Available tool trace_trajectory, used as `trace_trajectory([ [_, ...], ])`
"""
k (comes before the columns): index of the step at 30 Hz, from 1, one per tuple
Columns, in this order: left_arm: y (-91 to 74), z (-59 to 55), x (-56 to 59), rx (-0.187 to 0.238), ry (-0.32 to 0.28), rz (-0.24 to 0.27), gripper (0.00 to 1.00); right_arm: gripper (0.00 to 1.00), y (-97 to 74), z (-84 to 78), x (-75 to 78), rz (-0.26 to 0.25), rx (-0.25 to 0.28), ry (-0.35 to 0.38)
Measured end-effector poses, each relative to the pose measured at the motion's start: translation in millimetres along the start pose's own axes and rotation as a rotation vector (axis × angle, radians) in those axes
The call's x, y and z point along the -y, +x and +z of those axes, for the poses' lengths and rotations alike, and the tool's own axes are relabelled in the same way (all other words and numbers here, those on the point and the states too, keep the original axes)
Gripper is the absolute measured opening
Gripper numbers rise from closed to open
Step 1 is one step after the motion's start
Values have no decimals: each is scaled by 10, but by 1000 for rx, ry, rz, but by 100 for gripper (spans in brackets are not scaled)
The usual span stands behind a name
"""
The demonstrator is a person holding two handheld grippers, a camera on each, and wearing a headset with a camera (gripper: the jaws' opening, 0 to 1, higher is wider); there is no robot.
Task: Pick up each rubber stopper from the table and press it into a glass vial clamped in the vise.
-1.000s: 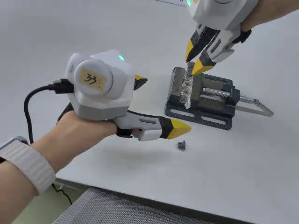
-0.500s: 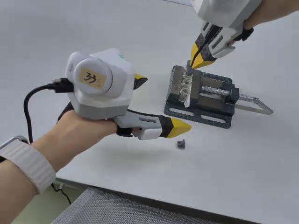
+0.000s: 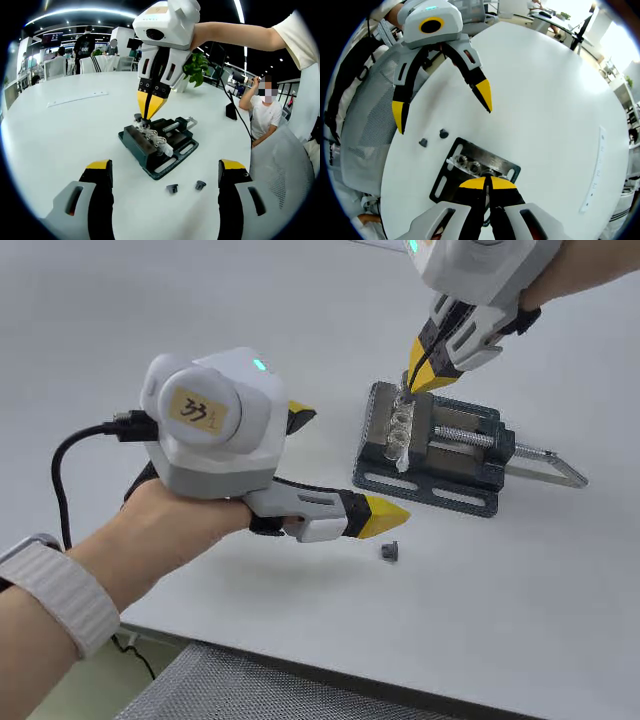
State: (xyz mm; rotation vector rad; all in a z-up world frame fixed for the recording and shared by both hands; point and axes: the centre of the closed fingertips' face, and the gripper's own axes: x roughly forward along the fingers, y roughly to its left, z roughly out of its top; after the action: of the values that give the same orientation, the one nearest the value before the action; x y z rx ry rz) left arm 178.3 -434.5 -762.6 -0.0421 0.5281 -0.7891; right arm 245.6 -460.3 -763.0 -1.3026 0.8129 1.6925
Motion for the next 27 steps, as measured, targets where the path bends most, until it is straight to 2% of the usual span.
trace_trajectory([
  [15,19,-19,13,-4,-4,-7,85,0,48,-50,49,1,-4,5],
  [27,32,-11,17,-1,-3,-8,85,0,52,-23,15,6,-1,32],
])
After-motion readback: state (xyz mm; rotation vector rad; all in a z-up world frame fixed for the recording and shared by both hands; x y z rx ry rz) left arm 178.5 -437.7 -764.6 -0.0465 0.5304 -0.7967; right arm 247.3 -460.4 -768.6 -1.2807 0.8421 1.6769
